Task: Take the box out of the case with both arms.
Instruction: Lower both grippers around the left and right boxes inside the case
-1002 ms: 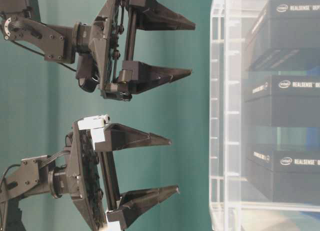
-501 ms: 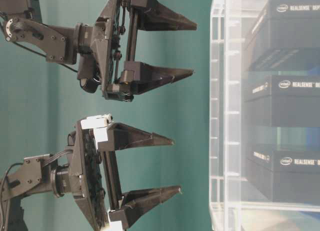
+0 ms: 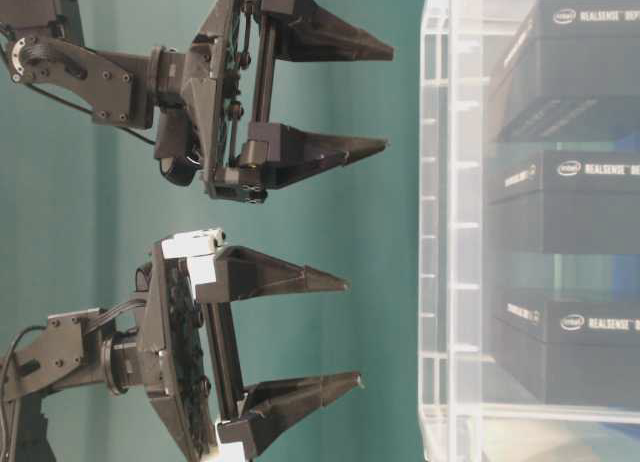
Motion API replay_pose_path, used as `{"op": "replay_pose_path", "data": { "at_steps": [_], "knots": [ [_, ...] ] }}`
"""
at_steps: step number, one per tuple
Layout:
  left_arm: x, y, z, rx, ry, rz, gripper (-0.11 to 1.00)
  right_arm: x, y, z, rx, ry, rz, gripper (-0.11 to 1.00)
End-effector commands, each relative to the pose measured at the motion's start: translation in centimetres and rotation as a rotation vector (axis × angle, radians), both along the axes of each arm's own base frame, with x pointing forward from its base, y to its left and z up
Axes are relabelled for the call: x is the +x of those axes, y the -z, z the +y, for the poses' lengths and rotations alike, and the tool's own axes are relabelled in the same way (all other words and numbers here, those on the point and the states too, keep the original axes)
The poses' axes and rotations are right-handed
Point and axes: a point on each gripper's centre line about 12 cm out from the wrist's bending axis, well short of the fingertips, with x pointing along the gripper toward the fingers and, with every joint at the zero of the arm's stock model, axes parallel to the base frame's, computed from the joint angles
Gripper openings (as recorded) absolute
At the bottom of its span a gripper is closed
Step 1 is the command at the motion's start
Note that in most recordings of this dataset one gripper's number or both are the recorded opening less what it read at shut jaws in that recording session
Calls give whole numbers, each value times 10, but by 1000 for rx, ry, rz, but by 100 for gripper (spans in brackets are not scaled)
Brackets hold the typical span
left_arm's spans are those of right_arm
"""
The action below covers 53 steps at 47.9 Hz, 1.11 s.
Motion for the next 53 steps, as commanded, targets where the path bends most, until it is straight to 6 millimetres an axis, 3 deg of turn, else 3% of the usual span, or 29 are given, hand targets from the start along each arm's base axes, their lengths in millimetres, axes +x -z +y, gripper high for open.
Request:
{"op": "replay_pose_path", "data": {
  "at_steps": [1, 24, 39, 53],
  "knots": [
    [0, -9, -1, 9, 5, -25, 83, 1, -13, 0, -11, -2, -40, 93],
    [-1, -6, -1, 8, 5, -19, 83, 1, -12, 0, -12, -2, -36, 93],
    [-5, 13, -2, -1, 4, 17, 83, 1, -2, 1, -6, -4, -21, 93],
    [-2, 30, -1, 1, 3, 2, 83, 3, 18, 2, 0, -11, 2, 93]
  ]
}}
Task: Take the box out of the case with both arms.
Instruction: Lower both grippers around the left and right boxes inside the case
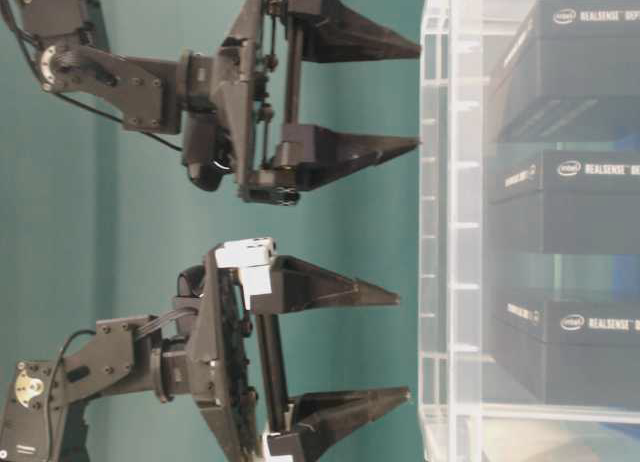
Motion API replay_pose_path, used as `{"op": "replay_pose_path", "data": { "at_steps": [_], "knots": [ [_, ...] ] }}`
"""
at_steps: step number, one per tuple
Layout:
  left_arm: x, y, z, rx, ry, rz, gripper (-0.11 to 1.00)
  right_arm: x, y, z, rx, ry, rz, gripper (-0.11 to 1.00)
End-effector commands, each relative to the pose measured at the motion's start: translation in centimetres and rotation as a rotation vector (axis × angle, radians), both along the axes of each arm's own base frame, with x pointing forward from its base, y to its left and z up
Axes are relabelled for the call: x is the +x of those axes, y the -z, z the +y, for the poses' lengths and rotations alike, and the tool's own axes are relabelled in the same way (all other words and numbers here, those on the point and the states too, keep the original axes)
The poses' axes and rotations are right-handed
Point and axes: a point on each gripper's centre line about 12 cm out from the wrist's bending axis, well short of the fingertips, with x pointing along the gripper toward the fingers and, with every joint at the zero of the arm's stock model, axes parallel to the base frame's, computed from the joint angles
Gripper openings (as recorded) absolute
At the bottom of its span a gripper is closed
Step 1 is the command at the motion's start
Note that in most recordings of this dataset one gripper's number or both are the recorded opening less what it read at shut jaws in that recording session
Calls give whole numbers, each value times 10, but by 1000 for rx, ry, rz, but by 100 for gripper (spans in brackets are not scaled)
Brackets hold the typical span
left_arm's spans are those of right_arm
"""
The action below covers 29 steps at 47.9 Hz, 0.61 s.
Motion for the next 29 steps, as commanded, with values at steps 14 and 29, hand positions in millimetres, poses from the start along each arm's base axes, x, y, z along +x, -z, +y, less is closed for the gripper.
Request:
{"op": "replay_pose_path", "data": {
  "at_steps": [14, 29],
  "knots": [
    [9, 14, 2, 4, 8, 0, 83, 0, 12, 1, -7, -6, -27, 93],
    [6, 34, 2, 0, 7, 17, 83, 2, 36, 1, -11, 3, -44, 93]
  ]
}}
